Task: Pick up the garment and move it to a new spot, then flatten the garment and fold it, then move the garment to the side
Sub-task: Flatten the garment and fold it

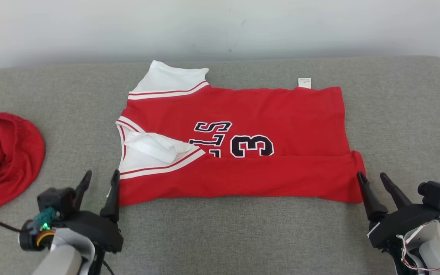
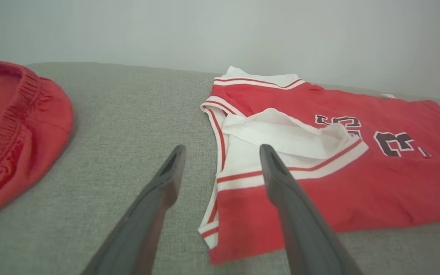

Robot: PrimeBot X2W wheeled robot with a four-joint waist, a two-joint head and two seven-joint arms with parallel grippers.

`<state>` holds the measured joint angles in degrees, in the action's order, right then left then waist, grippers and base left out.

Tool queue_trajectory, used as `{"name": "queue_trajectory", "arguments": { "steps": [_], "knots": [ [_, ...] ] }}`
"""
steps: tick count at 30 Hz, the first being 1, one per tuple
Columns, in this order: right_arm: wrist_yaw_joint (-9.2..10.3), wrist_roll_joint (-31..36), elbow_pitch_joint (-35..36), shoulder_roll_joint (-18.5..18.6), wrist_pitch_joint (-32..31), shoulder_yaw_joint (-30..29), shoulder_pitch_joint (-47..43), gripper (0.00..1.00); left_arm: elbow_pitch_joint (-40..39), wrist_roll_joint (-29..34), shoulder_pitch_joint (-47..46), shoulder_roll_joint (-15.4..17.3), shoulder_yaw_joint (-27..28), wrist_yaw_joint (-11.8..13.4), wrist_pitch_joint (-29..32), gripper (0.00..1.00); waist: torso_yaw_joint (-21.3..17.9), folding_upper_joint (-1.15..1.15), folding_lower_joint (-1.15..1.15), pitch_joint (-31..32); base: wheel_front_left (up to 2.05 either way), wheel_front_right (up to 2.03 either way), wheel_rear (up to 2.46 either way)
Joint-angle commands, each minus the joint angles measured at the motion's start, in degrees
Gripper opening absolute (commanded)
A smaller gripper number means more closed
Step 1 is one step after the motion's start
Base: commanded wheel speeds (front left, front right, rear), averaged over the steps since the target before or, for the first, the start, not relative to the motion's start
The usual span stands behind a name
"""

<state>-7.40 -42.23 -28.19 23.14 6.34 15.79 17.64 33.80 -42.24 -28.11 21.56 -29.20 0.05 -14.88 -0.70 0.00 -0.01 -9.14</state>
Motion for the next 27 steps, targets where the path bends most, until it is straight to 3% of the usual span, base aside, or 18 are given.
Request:
{"name": "queue_trajectory", "arguments": {
  "steps": [1,11,17,18,19,20,21,27],
  "knots": [
    [-0.20,0.39,0.31,-0.60,0.11,-0.44,-0.91,1.00,-0.80,-0.04,2.00,-0.94,0.60,0.50,-0.35,1.00,0.70,0.00,0.01,-0.76,0.00,0.00,0.00],
    [-0.20,6.70,-1.75,-3.05,-0.32,-1.78,0.00,1.00,1.05,1.96,3.98,-3.11,-0.27,0.90,-0.41,1.00,1.53,0.00,0.01,-3.49,0.00,0.00,0.00],
    [-0.20,8.65,-4.36,-5.00,-1.74,-2.44,0.47,1.00,4.74,1.27,3.19,-5.31,-0.13,-0.10,-0.38,1.00,1.76,0.00,0.01,-3.95,0.00,0.00,0.00],
    [-0.20,8.81,-4.87,-5.35,-2.21,-2.09,0.36,0.85,5.78,1.18,3.29,-5.65,-0.09,-0.47,-0.39,1.00,1.76,0.00,0.01,-3.77,0.00,0.00,0.00],
    [-0.20,8.75,-5.15,-5.66,-2.36,-1.80,0.29,0.34,6.47,1.35,3.15,-5.77,-0.08,-0.54,-0.39,0.61,1.73,0.00,0.01,-3.58,0.00,0.00,0.00],
    [-0.20,8.50,-5.28,-5.99,-2.20,-1.60,0.22,0.00,6.95,1.19,3.08,-6.12,0.31,-0.93,-0.38,0.20,1.70,0.00,0.01,-3.26,0.00,0.00,0.00],
    [-0.20,8.20,-5.41,-6.14,-2.07,-1.50,0.18,0.00,7.54,1.01,3.16,-6.45,0.46,-1.30,-0.38,0.00,1.67,0.00,0.01,-2.94,0.00,0.00,0.00],
    [-0.20,5.43,-4.88,-6.13,-0.96,-2.72,-1.46,0.00,7.92,2.50,5.42,-7.17,1.87,-2.47,-0.41,0.00,1.69,0.00,0.01,0.80,0.00,0.00,0.00]
  ]
}}
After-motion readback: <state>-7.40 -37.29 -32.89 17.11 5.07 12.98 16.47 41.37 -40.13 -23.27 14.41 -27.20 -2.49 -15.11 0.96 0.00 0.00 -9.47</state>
